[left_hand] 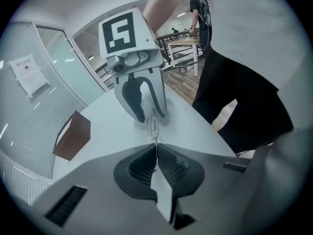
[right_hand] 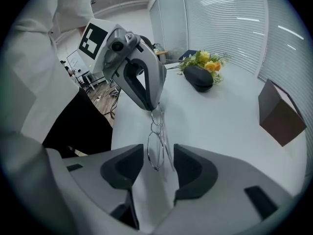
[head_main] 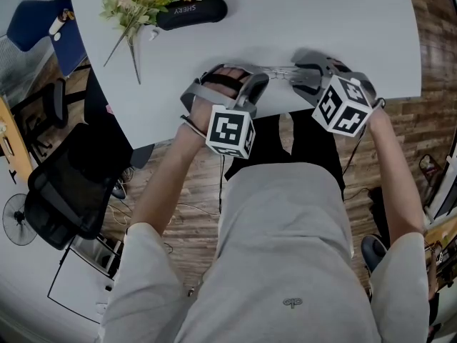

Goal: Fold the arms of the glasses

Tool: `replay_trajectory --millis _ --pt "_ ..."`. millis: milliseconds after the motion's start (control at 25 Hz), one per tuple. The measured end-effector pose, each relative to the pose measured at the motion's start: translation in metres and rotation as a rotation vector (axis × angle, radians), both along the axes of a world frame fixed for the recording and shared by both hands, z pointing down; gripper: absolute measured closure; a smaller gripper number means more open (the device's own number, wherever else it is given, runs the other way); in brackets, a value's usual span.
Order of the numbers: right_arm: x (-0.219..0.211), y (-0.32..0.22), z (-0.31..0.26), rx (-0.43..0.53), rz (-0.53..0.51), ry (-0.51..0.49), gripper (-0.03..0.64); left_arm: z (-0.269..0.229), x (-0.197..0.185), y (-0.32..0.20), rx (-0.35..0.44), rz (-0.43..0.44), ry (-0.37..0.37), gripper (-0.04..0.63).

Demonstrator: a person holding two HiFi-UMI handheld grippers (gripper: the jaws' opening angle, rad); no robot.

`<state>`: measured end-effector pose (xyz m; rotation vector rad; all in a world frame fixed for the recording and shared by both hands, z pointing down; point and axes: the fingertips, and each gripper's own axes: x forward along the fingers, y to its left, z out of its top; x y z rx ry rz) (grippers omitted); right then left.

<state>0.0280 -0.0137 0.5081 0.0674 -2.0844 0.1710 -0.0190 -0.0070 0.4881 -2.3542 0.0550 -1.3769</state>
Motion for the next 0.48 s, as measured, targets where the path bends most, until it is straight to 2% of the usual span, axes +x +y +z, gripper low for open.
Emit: replay_trajectory --millis 160,480 --pt "0.0008 -0.0006 -0.0008 0.003 0.018 -0.016 0.484 -0.0014 0.0021 -0.001 -0.028 -0.024 0.025 0.572" --pt "0.0058 0.002 0.0002 -0.033 0.028 -0.022 0.538 -0.0047 0.006 -0.0039 -0.088 -0.072 0.072 0.571"
